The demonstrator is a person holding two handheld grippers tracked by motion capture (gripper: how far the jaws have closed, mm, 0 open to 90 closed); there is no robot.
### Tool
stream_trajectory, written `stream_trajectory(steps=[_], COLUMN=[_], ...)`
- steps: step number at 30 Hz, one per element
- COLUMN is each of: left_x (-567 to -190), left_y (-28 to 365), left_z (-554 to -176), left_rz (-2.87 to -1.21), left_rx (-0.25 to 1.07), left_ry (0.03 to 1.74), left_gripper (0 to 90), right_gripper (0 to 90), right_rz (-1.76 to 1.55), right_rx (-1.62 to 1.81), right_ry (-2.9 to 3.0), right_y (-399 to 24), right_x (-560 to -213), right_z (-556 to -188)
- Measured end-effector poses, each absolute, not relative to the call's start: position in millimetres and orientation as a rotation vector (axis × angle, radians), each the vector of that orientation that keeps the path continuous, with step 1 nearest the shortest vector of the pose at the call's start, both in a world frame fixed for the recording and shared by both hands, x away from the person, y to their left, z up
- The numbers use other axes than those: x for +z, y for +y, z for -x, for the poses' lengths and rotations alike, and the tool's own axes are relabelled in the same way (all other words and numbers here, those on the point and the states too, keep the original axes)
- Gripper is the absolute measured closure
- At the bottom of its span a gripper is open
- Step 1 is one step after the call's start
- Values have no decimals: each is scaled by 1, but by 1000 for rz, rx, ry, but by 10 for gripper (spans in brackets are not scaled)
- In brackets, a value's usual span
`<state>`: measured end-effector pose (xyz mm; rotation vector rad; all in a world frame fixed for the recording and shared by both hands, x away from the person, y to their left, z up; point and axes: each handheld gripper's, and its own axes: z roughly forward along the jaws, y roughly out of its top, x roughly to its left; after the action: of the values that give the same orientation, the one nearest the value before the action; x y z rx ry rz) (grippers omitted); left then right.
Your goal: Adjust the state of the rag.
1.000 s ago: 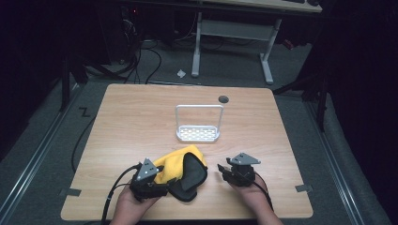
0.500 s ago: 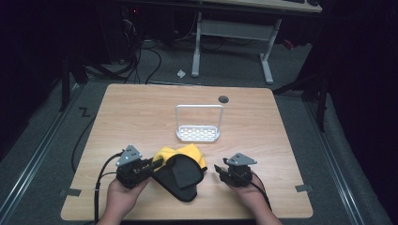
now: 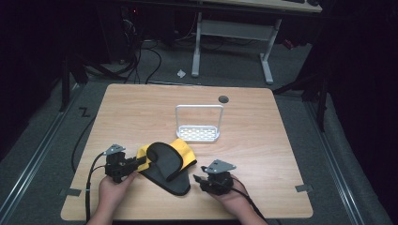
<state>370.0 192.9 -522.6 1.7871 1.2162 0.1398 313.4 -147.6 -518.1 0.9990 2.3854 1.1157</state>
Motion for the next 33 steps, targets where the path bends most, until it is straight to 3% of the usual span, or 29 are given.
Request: stream_trajectory(steps=[4, 5, 8, 10, 21, 23, 26, 30, 31, 33], left_x=[-524, -524, -524, -523, -516, -517, -516, -514, -513, -511], left_y=[189, 187, 183, 177, 156, 153, 149, 146, 146, 148], left_z=[-368, -366, -363, -359, -351, -352, -352, -349, -348, -347], left_rz=[-1800, -1805, -1798, -1803, -1818, -1823, -1832, -1827, -1823, -1816], left_rx=[111, 101, 42, 24, -25, -25, -17, -12, -5, 21], left_ry=[1198, 1186, 1152, 1130, 1006, 1001, 989, 976, 971, 967], left_gripper=[789, 789, 789, 788, 785, 786, 787, 786, 786, 788], right_gripper=[547, 581, 829, 882, 900, 820, 616, 550, 564, 788], right_rz=[-936, -925, -912, -903, -1109, -1157, -1131, -1051, -1040, -1030], right_rx=[1073, 1058, 1051, 995, 848, 939, 1057, 1028, 980, 998], right_ry=[2438, 2443, 2453, 2440, 2304, 2296, 2318, 2376, 2400, 2417], right_y=[-120, -118, -118, -123, -221, -226, -206, -167, -160, -156], right_x=[-529, -530, -529, -527, -518, -515, -513, -520, -525, -528], right_z=[-316, -317, -317, -316, -312, -309, -309, -317, -319, -320])
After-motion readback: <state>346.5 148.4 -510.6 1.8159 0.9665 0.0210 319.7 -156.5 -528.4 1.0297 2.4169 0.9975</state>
